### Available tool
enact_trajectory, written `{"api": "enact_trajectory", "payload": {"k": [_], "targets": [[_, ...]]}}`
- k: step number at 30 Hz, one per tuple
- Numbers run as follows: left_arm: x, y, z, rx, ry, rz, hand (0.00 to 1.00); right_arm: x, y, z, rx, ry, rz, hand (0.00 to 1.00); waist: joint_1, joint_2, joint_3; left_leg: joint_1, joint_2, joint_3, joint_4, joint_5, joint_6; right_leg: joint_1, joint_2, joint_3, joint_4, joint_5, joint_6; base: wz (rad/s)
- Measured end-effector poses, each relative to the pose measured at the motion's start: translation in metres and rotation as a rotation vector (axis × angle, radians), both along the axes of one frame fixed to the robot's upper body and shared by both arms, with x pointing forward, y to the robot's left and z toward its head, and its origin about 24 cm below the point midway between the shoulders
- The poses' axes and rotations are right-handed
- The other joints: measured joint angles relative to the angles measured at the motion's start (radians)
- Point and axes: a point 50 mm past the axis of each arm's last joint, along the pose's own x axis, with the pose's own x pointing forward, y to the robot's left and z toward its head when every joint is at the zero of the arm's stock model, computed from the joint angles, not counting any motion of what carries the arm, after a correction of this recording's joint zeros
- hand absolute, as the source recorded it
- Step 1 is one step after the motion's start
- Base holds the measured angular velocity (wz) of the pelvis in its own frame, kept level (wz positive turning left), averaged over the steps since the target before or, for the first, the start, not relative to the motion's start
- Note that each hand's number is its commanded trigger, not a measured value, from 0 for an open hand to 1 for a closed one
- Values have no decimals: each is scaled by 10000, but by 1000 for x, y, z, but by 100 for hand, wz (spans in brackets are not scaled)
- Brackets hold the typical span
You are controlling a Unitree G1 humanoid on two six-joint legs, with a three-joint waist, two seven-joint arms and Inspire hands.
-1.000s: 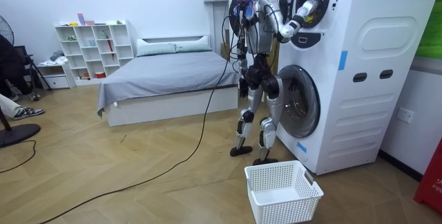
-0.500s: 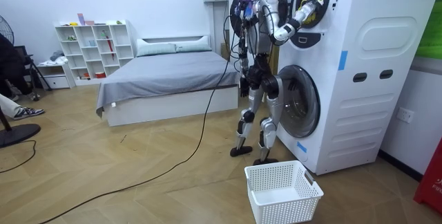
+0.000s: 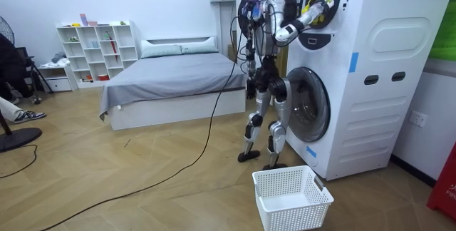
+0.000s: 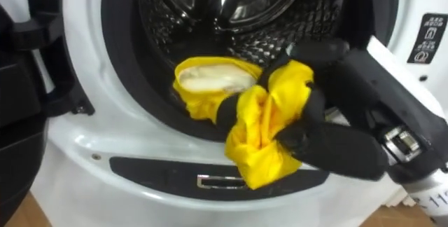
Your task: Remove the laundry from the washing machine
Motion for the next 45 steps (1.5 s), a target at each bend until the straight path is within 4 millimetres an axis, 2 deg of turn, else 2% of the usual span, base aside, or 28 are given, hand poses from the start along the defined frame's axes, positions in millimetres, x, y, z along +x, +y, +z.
{"api": "enact_trajectory", "payload": {"k": [3, 5, 6, 8, 9, 10, 11, 13, 15, 16, 19, 21, 24, 26, 32, 33, 34, 36, 37, 39, 41, 42, 43, 44, 45], "targets": [[5, 1, 0, 11, -122, 47, 0, -5, -4, -8, 286, 480, -92, 100, -18, 31, -20, 37, 194, 710, 85, -116, -125, 4, 161, 429, -84, 136, 0, -40], [6, 2, 0, 47, -179, 166, 0, -8, -16, -15, 462, 1045, -737, 100, -241, 38, -19, 59, 243, 1030, 156, -149, -161, -34, 235, 608, -83, 212, -34, -51], [5, 3, 1, 70, -167, 174, 0, -10, -27, -21, 581, 1434, -1335, 100, -372, 51, -13, 98, 270, 1342, 171, -168, -201, -104, 347, 896, -79, 294, -54, -74], [1, 4, 1, 107, -62, 179, 0, -10, -44, -35, 462, 2325, -2449, 100, -758, 47, 3, 78, 332, 1920, 200, -188, -275, -302, 506, 1282, -106, 433, -70, -94], [-2, 6, 2, 116, 32, 182, 0, -10, -54, -44, 409, 2861, -3113, 100, -1091, 58, 24, 55, 361, 2346, 195, -181, -289, -423, 545, 1444, -81, 490, -32, -101], [-3, 6, 2, 59, 70, 138, 0, -11, -62, -51, 326, 3253, -3655, 100, -1426, 74, 41, 20, 366, 2615, 200, -146, -388, -571, 587, 1519, -77, 609, -72, -95], [-3, 6, 2, 9, 52, 97, 0, -12, -65, -52, 193, 3370, -3900, 100, -1616, 98, 60, -3, 357, 2702, 206, -143, -419, -652, 651, 1630, -79, 635, -84, -85], [0, 7, 2, -173, -8, -138, 0, -13, -74, -58, 172, 3642, -4416, 100, -2134, 209, 108, -9, 351, 3260, 209, -174, -501, -871, 971, 2303, -70, 825, -133, -91], [7, 10, 4, -86, -190, -332, 0, -13, -78, -62, 280, 3828, -4596, 100, -2352, 255, 116, -12, 348, 3402, 209, -203, -543, -1007, 1215, 2713, 55, 920, -175, -87], [3, 11, 3, -106, 96, -235, 0, -13, -80, -63, 308, 3901, -4641, 100, -2496, 252, 116, -6, 337, 3431, 216, -230, -564, -1072, 1362, 2993, 140, 950, -201, -77], [-10, 12, 5, -105, 372, -254, 0, -15, -86, -65, 356, 3995, -4926, 100, -2855, 159, 140, -70, 359, 3485, 269, -292, -583, -1131, 1560, 3298, 119, 1051, -241, -40], [-10, 12, 5, -108, 376, -276, 0, -15, -90, -64, 325, 4039, -5056, 100, -2979, 112, 143, -90, 374, 3608, 272, -298, -594, -1146, 1617, 3465, 66, 1127, -255, -17], [-10, 14, 5, -110, 516, -358, 0, -15, -90, -64, 266, 4077, -5038, 100, -2989, 21, 175, -90, 378, 3843, 282, -313, -639, -1199, 1696, 3660, 69, 1253, -327, -23], [-10, 18, 7, -114, 498, -431, 0, -16, -90, -65, 263, 4135, -5053, 100, -3015, -21, 197, -113, 487, 3963, 385, -333, -716, -1224, 1725, 3646, 62, 1293, -338, -18], [-2, 18, 6, -182, 549, -1012, 0, -23, -95, -77, 8, 4779, -5344, 100, -3030, -54, 177, -395, 513, 3985, 598, -495, -638, -1451, 1708, 3646, 79, 1285, -273, -1], [-1, 17, 6, -220, 570, -1102, 0, -23, -95, -81, -41, 4966, -5364, 100, -2970, 0, 193, -439, 512, 3999, 693, -532, -622, -1472, 1696, 3581, 74, 1286, -270, -8], [-1, 15, 5, -291, 621, -1253, 0, -22, -95, -85, -162, 5147, -5331, 100, -2934, 74, 144, -545, 517, 4019, 774, -599, -611, -1594, 1669, 3392, 83, 1288, -273, -10], [5, 15, 4, -356, 573, -1289, 0, -15, -92, -94, -219, 5482, -5164, 100, -2803, 92, 155, -682, 508, 4100, 789, -617, -580, -1771, 1611, 3261, 126, 1288, -271, -14], [11, 14, 4, -380, 524, -1412, 0, -10, -93, -102, -203, 5783, -5158, 100, -2749, 107, 173, -809, 492, 4131, 874, -642, -534, -1930, 1556, 3107, 192, 1290, -268, -13], [22, 11, 2, -432, 440, -1637, 0, -3, -93, -114, -388, 6194, -5238, 100, -2672, 133, 195, -1016, 402, 4130, 907, -674, -476, -2193, 1525, 3121, 381, 1241, -199, -4], [32, 8, 1, -507, 406, -2068, 0, 8, -89, -120, -710, 6381, -5177, 100, -2494, 264, 238, -1321, 329, 4139, 960, -704, -396, -2523, 1440, 3077, 473, 1213, -151, -7], [40, 5, 0, -586, 311, -2373, 0, 16, -86, -124, -876, 6437, -5156, 100, -2394, 300, 261, -1573, 318, 4129, 1106, -745, -324, -2772, 1364, 2900, 545, 1221, -141, -10], [44, 3, 0, -635, 301, -2585, 0, 22, -82, -129, -1183, 6556, -5147, 100, -2272, 478, 313, -1825, 314, 4095, 1257, -776, -273, -3007, 1323, 2846, 593, 1231, -126, 0], [51, 1, -1, -694, 122, -2607, 0, 26, -80, -137, -1437, 6821, -5205, 100, -2247, 511, 281, -2065, 309, 3971, 1385, -803, -225, -3179, 1276, 2785, 596, 1243, -107, 9], [55, 0, -1, -718, 26, -2644, 0, 28, -80, -143, -1500, 7015, -5285, 100, -2243, 551, 282, -2186, 303, 3913, 1439, -815, -206, -3266, 1252, 2747, 604, 1246, -102, 21]]}}
